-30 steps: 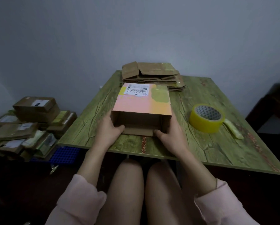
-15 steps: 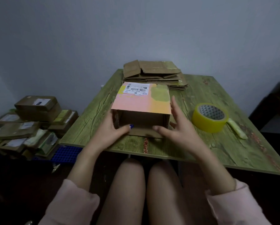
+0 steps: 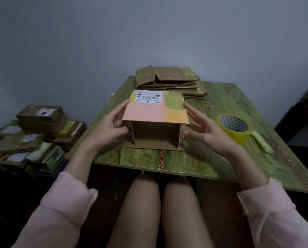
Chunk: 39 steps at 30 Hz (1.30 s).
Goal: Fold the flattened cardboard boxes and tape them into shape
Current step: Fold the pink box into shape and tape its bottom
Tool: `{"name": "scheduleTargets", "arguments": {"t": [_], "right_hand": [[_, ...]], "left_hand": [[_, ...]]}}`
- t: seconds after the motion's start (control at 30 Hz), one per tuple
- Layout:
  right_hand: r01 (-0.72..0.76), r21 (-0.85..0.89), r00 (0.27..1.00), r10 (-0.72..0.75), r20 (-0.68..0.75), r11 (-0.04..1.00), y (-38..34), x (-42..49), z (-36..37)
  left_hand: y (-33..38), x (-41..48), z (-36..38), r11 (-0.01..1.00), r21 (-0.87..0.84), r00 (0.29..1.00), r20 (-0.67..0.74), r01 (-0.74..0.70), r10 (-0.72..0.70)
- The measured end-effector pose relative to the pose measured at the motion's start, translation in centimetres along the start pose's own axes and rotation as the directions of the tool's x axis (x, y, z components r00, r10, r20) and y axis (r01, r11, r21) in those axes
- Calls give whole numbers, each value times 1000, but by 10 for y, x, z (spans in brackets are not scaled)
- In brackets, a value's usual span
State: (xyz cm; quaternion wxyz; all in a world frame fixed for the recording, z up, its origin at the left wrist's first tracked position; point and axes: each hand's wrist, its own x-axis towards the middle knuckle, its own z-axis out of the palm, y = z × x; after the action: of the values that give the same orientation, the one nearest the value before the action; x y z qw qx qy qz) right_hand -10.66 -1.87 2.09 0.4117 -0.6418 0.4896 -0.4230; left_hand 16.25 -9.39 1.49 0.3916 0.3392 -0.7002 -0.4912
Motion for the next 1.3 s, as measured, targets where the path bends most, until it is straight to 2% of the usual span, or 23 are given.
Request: {"name": "scheduleTargets", "arguments": {"t": [0.1,0.23,0.37,0.63,0.83,1.0,1.1,1.2,1.3], "right_hand": [[45,34,997,-43,-58,998,1,-2,1],[120,-27,980,-123,-158,992,2,0,4],[93,-46,967,-101,-234,995,13,1,9],[101,-230,866,-200,-459,968,21,11,25],[89,-359,798,-283,-533,929,23,13,31],[100,-447,773,-353,-527,889,29,13,34],[96,-447,820,-326,-471,889,31,11,32],[79,-262,946,-155,-284,962,22,2,17],[34,-27,991,-38,-128,999,14,-2,-2]], "left_hand": [[3,-4,1,1000,-20,1000,-4,-24,24],[8,-6,10,997,0,994,-78,-76,76],[-2,-4,15,993,72,982,-161,-90,101],[-15,-3,26,981,141,920,-349,-137,178],[-22,0,27,976,163,902,-382,-147,200],[-28,-3,34,971,166,879,-418,-174,229],[-32,-5,33,975,145,899,-382,-169,213],[-25,-12,23,990,64,966,-220,-123,134],[-19,-12,8,996,9,990,-106,-88,88]]}}
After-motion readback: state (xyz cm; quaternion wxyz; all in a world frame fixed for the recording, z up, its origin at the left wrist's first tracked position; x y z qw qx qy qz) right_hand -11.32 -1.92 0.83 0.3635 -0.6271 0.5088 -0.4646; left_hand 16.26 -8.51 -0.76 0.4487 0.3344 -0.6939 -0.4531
